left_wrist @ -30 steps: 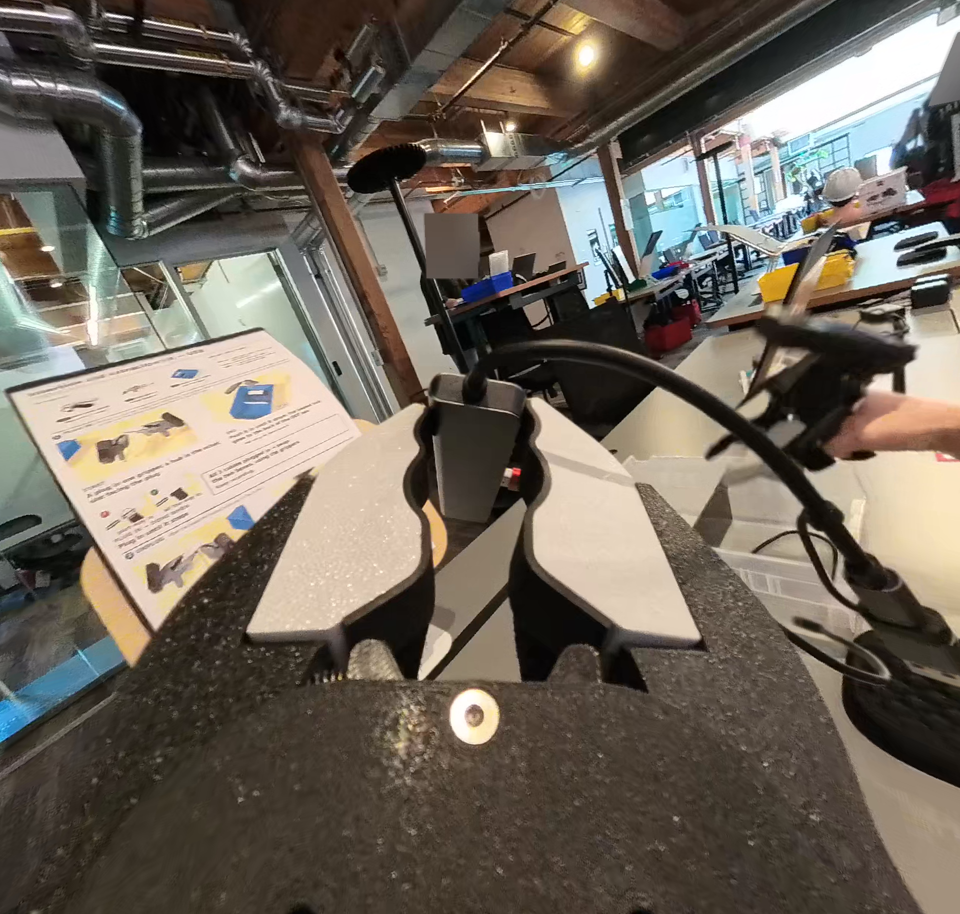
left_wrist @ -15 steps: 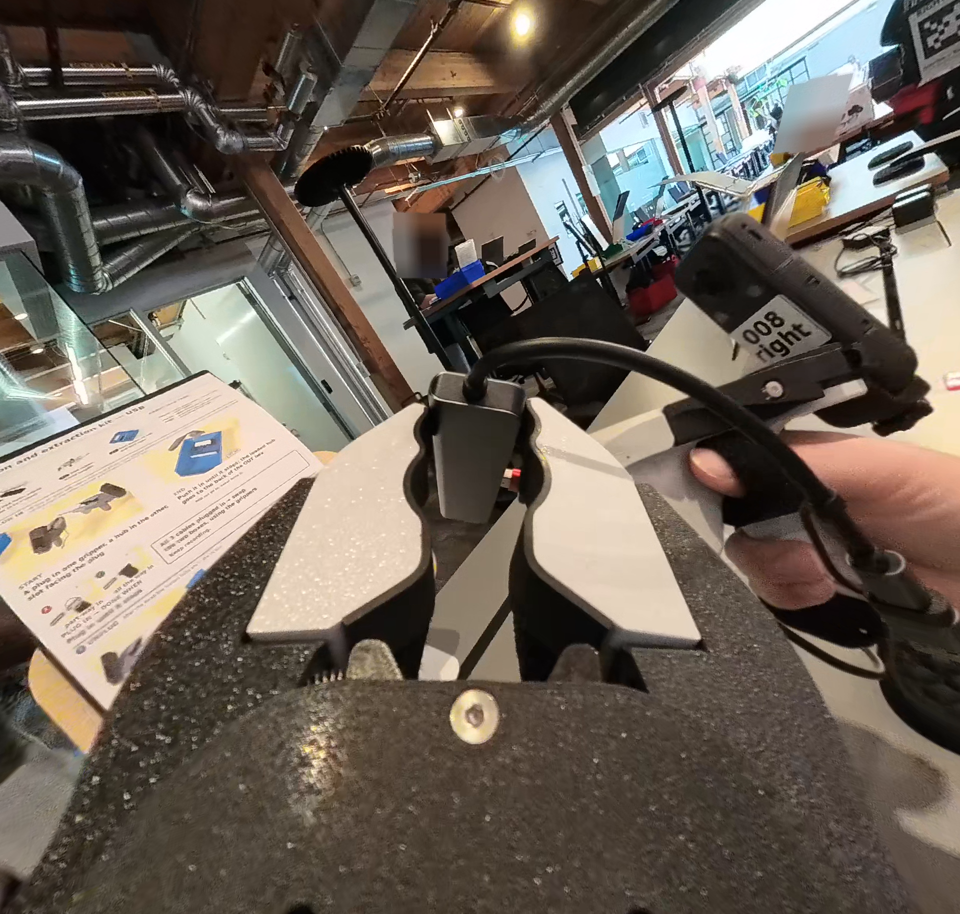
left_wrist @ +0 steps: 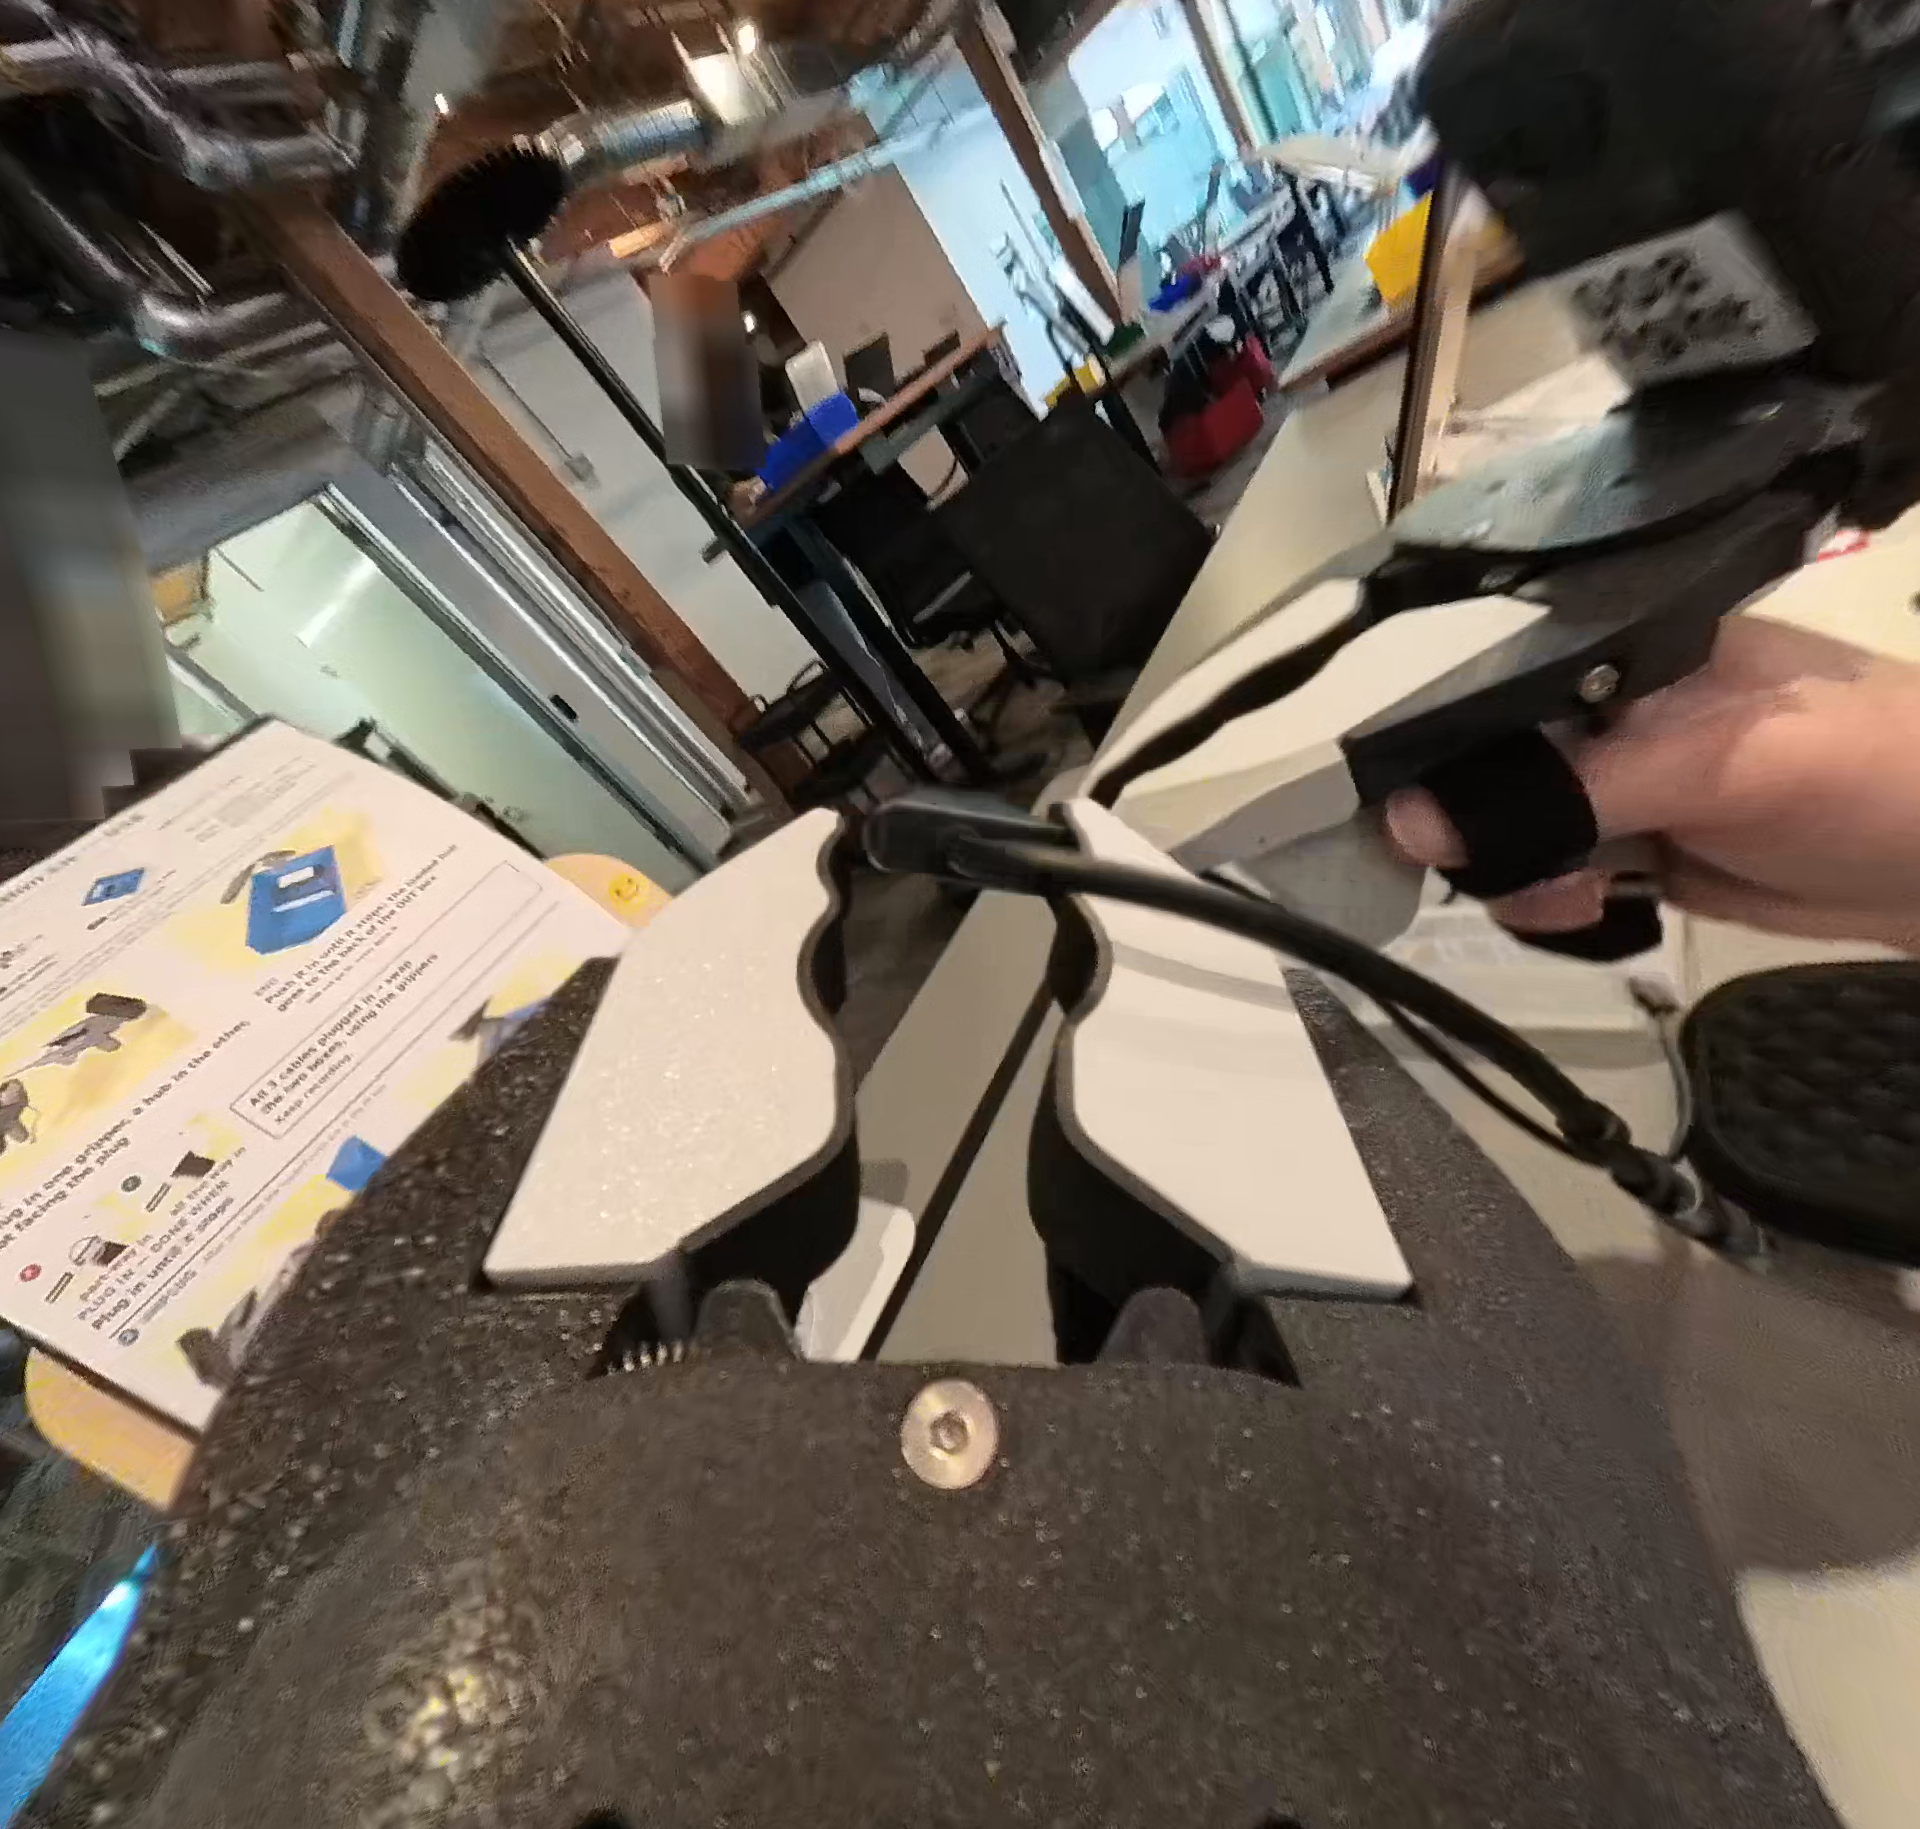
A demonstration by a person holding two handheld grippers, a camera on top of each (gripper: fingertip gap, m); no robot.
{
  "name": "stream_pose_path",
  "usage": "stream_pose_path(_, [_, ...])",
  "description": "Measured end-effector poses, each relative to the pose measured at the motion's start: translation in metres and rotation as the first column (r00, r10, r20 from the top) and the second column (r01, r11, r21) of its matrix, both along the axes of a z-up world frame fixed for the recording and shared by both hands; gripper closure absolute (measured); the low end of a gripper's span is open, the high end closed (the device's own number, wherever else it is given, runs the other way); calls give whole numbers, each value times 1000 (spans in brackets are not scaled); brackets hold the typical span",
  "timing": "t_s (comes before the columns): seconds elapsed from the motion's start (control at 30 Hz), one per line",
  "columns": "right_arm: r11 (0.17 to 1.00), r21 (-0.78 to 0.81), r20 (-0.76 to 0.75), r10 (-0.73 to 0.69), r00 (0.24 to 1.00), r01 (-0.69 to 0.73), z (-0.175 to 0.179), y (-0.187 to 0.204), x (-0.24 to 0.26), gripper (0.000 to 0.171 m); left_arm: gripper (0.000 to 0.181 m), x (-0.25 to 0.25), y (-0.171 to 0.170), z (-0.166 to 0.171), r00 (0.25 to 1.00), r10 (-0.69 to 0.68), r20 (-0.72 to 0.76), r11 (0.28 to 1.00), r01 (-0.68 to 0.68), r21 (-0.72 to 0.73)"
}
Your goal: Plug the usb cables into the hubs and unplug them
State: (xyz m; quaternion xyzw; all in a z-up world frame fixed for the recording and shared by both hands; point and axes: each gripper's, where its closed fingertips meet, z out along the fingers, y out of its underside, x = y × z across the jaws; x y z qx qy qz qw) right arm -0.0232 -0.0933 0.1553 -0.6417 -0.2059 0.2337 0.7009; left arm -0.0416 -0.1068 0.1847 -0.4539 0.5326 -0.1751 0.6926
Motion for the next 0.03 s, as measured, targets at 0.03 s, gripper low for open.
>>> stream_pose_path(0.03, [1000, 7, 24, -25, 999, 25, 0, 0, 4, 156, 141, 1, 2, -1, 1000, 10, -17, 1000, -10, -4])
